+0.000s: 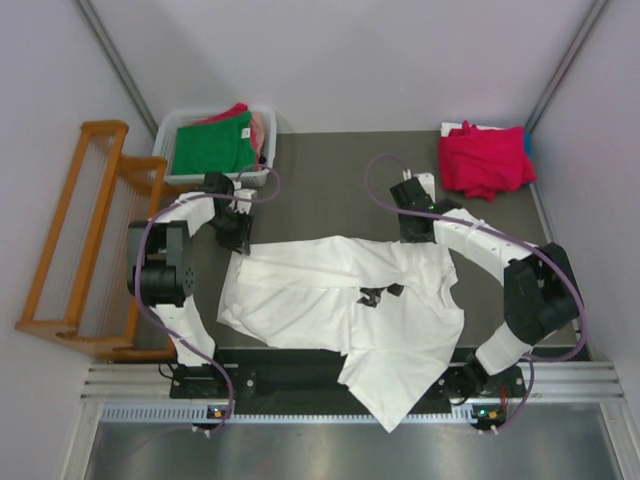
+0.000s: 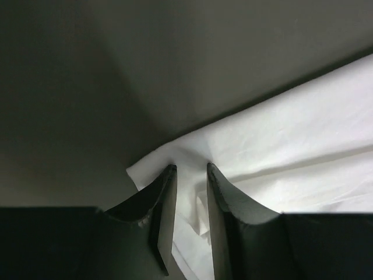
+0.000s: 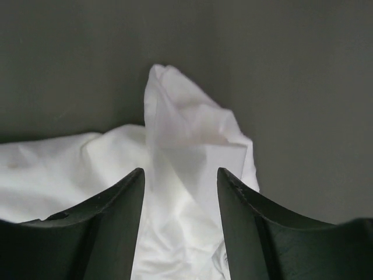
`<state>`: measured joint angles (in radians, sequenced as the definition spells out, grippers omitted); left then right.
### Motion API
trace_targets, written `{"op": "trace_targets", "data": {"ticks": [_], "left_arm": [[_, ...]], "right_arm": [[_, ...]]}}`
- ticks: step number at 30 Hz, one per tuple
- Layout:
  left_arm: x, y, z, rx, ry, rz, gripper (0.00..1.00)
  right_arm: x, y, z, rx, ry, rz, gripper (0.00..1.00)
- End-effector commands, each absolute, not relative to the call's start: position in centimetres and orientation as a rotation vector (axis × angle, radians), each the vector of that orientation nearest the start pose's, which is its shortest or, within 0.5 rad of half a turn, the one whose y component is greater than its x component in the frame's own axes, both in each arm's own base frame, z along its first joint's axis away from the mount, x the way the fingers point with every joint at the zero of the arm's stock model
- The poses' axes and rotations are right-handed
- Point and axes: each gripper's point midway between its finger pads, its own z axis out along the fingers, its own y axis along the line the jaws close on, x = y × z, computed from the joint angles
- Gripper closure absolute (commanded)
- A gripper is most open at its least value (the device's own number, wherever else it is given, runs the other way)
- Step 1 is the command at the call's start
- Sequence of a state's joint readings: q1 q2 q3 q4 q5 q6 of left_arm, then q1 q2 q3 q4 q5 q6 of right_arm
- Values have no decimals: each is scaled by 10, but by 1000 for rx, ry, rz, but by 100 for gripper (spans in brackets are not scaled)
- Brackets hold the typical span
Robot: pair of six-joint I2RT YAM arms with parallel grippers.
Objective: Fold and stack the t-shirts
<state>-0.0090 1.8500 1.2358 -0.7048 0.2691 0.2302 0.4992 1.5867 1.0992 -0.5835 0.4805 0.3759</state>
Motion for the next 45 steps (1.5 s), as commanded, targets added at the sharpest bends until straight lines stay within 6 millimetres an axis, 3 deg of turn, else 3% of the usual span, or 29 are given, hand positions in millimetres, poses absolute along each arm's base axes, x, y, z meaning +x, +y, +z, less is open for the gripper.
{"op": "trace_targets", "data": {"ticks": [1,4,7,20,26,29,39,45], "left_arm": [[384,-52,42,429,2716,-335,68],[386,-59,43,448,2709,-350,68],[384,-62,42,463,2711,-357,68],[371,-64,55,501,2696,-331,69],[356,-17,53,307,2744,-298,69],[347,-6,47,292,2775,-268,71],[306,-20,58,412,2806,-361,71],[308,-18,55,425,2808,-332,71]], "right_arm": [[386,85,125,81,2353,-344,47],[398,71,119,148,2353,-354,47],[400,72,111,150,2371,-346,49],[376,74,69,113,2466,-317,52],[374,79,68,113,2470,-274,53],[373,79,66,109,2474,-272,53],[365,76,64,113,2474,-267,53],[366,77,66,115,2470,-259,54]]}}
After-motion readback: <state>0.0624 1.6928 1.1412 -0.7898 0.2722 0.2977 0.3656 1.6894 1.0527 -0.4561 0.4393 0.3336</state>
